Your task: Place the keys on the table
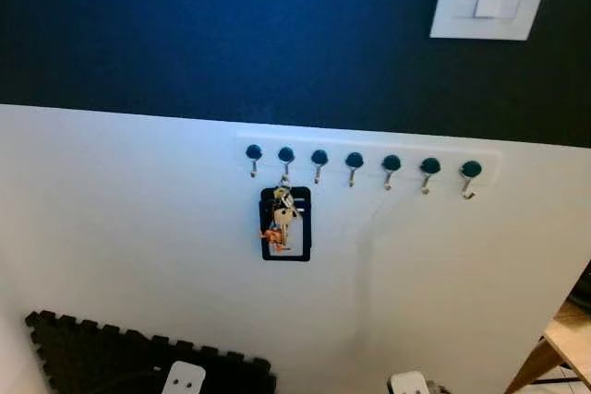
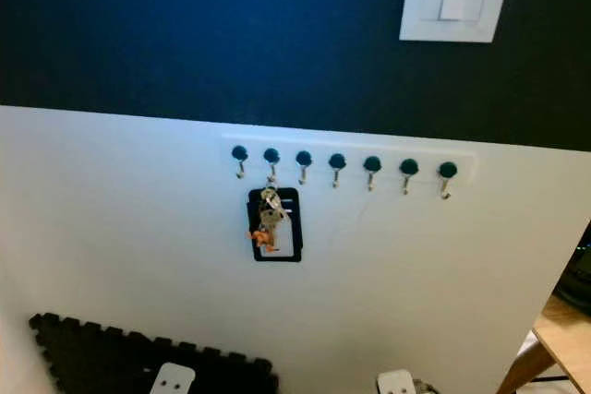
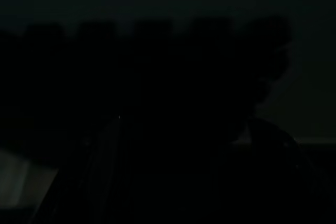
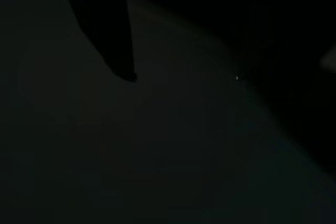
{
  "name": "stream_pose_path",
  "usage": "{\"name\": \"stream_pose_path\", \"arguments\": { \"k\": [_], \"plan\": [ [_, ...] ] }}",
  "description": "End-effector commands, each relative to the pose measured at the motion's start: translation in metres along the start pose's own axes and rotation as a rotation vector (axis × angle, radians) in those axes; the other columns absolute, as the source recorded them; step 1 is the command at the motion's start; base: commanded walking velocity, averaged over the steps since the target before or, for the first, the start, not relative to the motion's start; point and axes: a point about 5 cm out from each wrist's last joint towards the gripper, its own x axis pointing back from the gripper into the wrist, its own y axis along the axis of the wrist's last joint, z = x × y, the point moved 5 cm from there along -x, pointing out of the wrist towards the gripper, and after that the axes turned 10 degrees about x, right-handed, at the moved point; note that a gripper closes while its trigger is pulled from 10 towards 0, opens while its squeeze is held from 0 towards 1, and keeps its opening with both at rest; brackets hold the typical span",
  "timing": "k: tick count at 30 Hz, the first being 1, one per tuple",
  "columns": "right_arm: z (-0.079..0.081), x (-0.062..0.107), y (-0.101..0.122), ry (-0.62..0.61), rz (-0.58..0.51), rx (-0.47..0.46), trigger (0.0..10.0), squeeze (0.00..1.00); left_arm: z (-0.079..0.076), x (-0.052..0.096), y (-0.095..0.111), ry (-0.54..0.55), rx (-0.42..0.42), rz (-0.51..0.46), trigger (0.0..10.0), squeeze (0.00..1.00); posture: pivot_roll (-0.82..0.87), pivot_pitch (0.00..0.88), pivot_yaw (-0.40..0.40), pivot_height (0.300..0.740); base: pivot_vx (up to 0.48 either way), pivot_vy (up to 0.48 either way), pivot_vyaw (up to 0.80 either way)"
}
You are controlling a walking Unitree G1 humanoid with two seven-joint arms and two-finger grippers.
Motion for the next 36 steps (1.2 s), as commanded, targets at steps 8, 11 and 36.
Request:
{"name": "stream_pose_path", "arguments": {
  "k": [8,11,36],
  "plan": [
    [-0.012,0.007,0.102,-0.050,-0.484,0.093,10.0,0.00,-0.007,0.017,0.045,-0.142,-0.014,-0.202,10.0,0.00,0.05,0.034,0.014,0.740,0.000,0.000,0.00],
    [-0.013,0.015,0.131,-0.056,-0.605,0.107,10.0,0.00,-0.004,0.021,0.060,-0.124,0.003,-0.264,10.0,0.00,0.05,0.035,0.015,0.740,0.000,0.000,0.00],
    [0.013,0.058,0.224,0.044,-0.889,0.037,10.0,0.00,-0.045,0.039,0.100,-0.305,-0.092,-0.348,10.0,0.00,0.05,0.036,0.000,0.740,0.000,0.000,0.00]
  ]
}}
